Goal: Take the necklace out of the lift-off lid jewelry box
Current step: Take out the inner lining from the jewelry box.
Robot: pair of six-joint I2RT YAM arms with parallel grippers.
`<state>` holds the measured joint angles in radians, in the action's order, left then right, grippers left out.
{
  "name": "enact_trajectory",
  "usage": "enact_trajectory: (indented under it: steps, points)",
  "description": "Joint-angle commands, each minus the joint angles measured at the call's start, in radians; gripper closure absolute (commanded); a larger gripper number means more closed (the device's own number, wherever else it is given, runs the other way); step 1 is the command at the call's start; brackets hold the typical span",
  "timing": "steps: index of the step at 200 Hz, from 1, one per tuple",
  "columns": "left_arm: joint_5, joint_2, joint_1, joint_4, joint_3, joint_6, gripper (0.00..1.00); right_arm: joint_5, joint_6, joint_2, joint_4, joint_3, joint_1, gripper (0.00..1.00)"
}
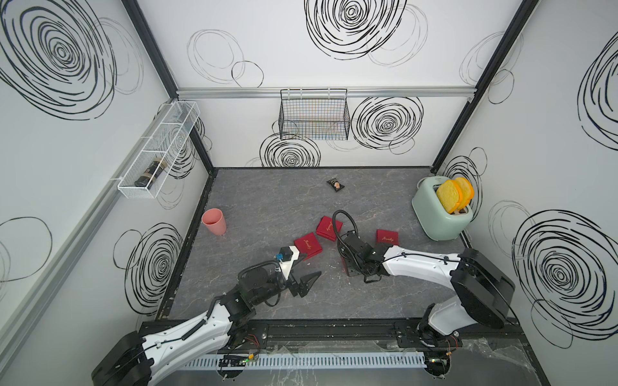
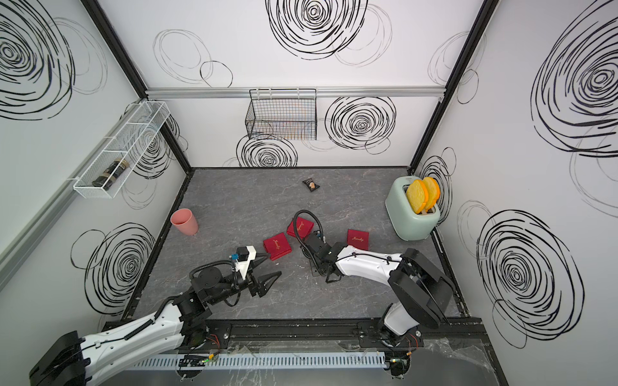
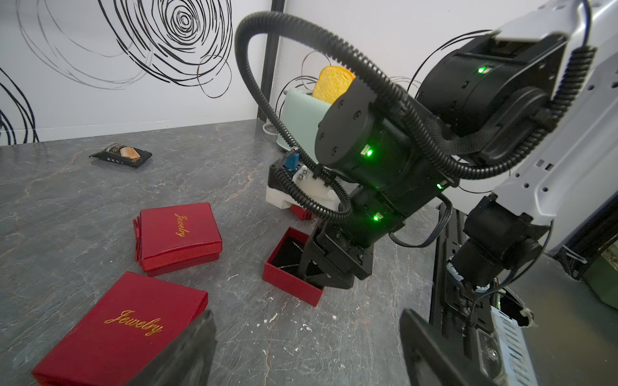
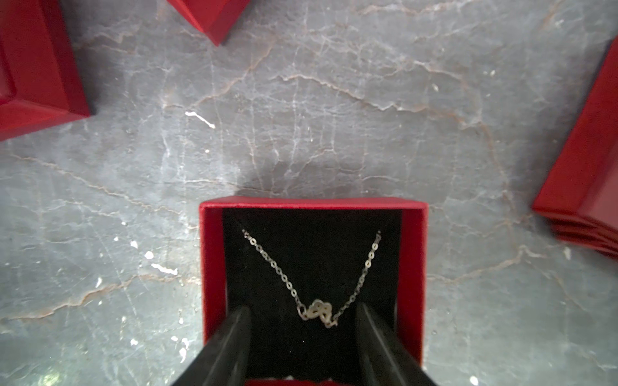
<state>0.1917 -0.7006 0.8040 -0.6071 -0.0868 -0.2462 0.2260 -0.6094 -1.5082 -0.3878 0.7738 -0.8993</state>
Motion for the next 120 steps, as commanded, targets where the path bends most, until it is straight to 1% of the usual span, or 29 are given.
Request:
enact_trajectory:
  steps: [1,33,71,107,120]
  points:
    - [-0.015,0.000,0.009,-0.061,0.010,0.021,0.12,-0.050,-0.006,0.065,0.038,-0.035,0.018,0.44]
    - [-0.015,-0.012,0.014,-0.076,0.011,0.022,0.12,-0.065,0.006,0.098,0.042,-0.061,0.050,0.44]
    - [-0.019,-0.034,0.024,-0.090,0.010,0.024,0.12,-0.078,0.020,0.073,0.056,-0.089,0.080,0.45]
    - [-0.029,-0.040,0.035,-0.087,0.007,0.032,0.12,-0.109,0.028,0.052,0.086,-0.096,0.080,0.45]
    - [-0.034,-0.039,0.039,-0.085,0.007,0.033,0.12,-0.108,0.034,0.042,0.086,-0.093,0.080,0.46]
